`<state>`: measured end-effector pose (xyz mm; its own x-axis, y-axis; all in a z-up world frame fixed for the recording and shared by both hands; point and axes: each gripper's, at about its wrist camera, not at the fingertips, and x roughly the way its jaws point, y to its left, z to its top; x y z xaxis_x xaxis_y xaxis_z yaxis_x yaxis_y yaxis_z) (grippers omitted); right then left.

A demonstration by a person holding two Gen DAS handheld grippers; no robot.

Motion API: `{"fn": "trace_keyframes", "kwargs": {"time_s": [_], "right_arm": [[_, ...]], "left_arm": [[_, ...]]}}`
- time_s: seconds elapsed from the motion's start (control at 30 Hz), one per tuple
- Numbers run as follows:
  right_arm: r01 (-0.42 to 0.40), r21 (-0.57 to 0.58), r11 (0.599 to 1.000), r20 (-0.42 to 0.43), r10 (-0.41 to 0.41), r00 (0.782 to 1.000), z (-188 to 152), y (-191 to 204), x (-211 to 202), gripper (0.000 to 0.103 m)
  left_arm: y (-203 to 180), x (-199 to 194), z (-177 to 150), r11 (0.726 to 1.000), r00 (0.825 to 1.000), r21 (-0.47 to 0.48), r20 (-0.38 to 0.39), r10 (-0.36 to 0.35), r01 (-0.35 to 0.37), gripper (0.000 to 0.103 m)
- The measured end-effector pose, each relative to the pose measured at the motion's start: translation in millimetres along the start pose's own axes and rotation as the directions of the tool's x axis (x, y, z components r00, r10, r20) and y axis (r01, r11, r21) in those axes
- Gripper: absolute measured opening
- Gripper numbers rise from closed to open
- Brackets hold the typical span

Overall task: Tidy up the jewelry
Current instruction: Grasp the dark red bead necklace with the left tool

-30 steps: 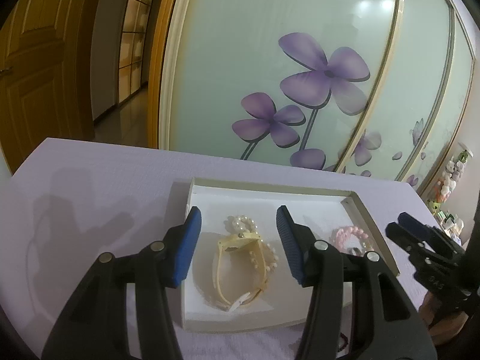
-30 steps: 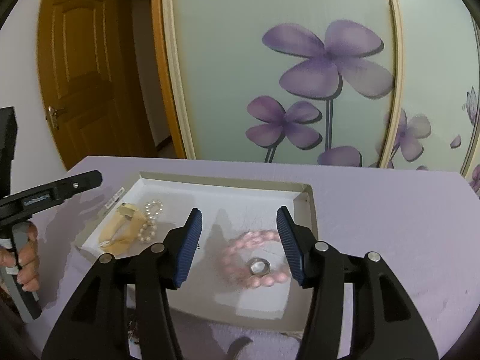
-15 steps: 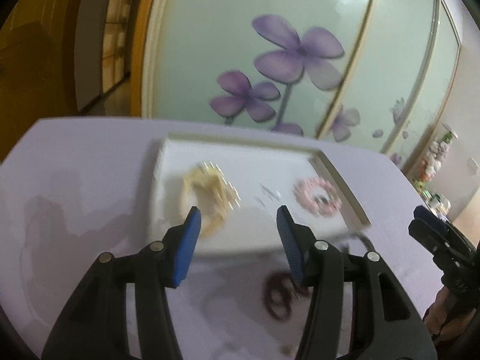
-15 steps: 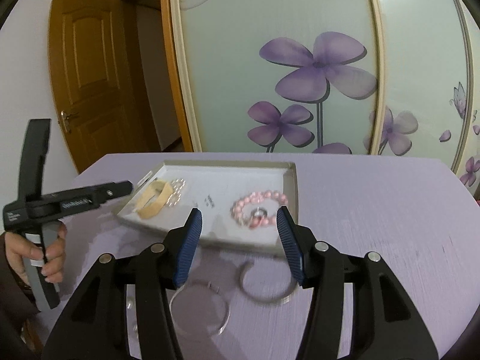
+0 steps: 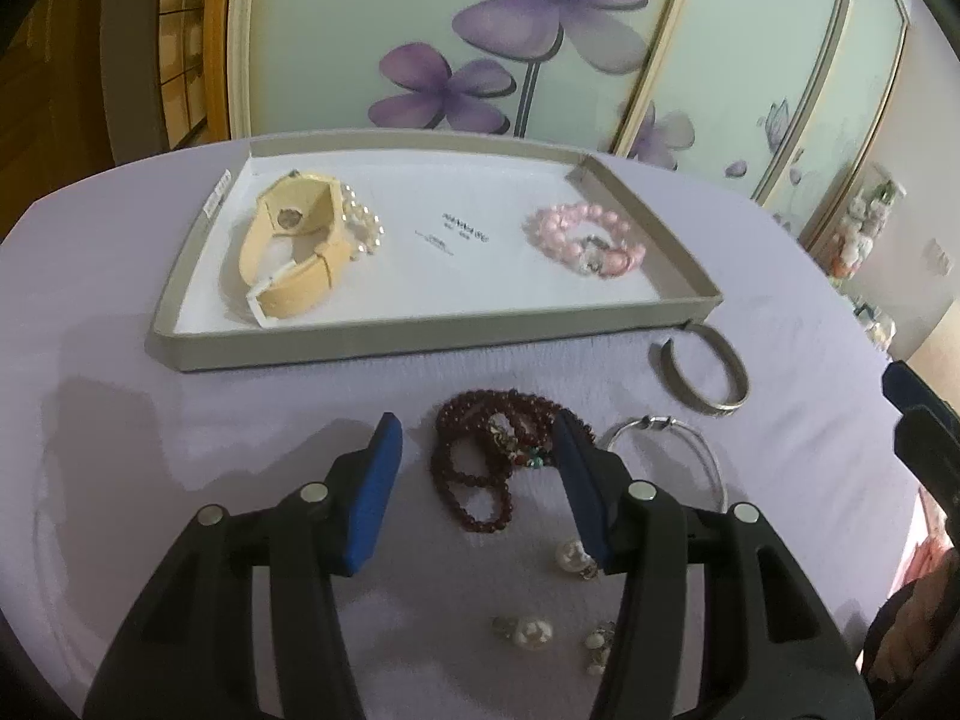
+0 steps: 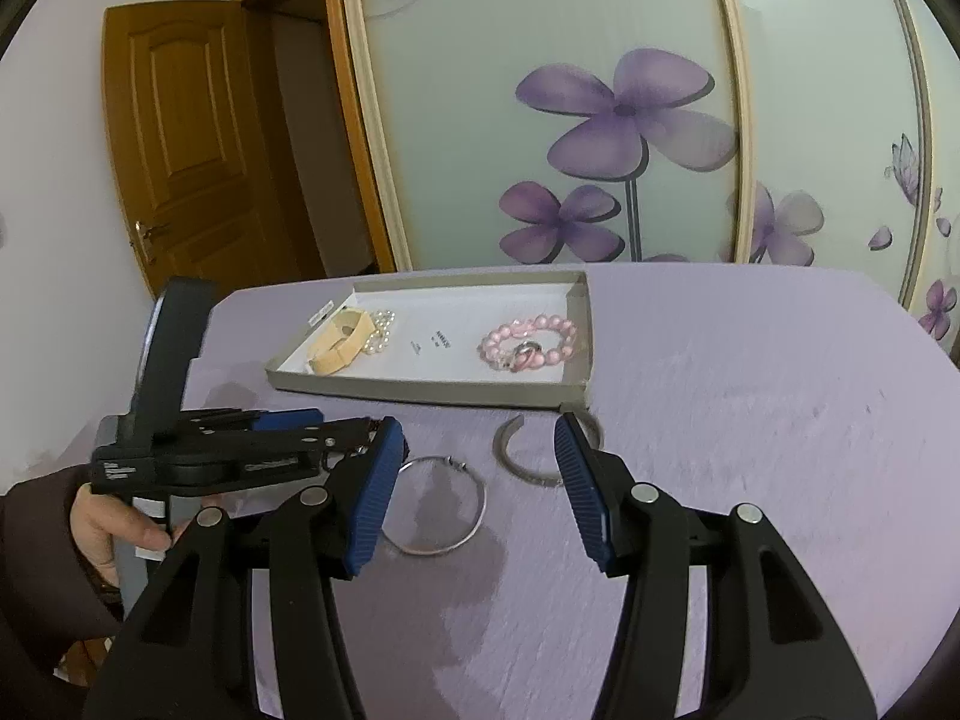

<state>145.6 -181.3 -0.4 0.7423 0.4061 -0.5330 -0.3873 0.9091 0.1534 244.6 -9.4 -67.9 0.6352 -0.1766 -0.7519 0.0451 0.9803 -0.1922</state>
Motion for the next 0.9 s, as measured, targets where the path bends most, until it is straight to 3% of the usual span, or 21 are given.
{"fn": "trace_keyframes", "kwargs": {"time_s": [0.2, 0.4, 0.5, 0.6, 0.67, 0.9], "right_arm": [[-0.015, 0.006, 1.0, -0.022, 0.015, 1.0, -5.1, 3.2, 7.6, 0.055], [-0.022, 0.008, 1.0, -0.033, 0.022, 0.999, -6.4, 4.0, 10.5, 0.055], [-0.025, 0.01, 1.0, -0.039, 0.025, 0.999, -7.7, 5.0, 11.1, 0.055], [-0.025, 0.01, 1.0, -0.045, 0.026, 0.999, -8.7, 6.0, 12.3, 0.055], [-0.026, 0.011, 1.0, -0.046, 0.027, 0.999, -9.0, 6.3, 12.6, 0.055], [-0.041, 0.008, 0.999, -0.041, 0.041, 0.998, -10.0, 11.8, 8.8, 0.055]], "left_arm": [[-6.7, 5.6, 1.5, 1.0, 1.0, 0.009, -0.013, -0.013, 0.013, 0.05], [-16.5, 8.5, 2.1, 0.999, 1.0, 0.048, -0.015, 0.02, -0.02, 0.031], [-19.6, 9.0, 2.2, 0.998, 1.0, 0.059, -0.016, 0.026, -0.025, 0.027], [-22.5, 9.5, 2.3, 0.997, 1.0, 0.072, -0.018, 0.026, -0.024, 0.015], [-22.9, 9.4, 2.9, 0.997, 0.999, 0.075, -0.016, 0.031, -0.029, 0.014], [7.9, -13.1, 12.9, 0.999, 0.998, -0.022, 0.047, 0.028, -0.027, 0.008]]}}
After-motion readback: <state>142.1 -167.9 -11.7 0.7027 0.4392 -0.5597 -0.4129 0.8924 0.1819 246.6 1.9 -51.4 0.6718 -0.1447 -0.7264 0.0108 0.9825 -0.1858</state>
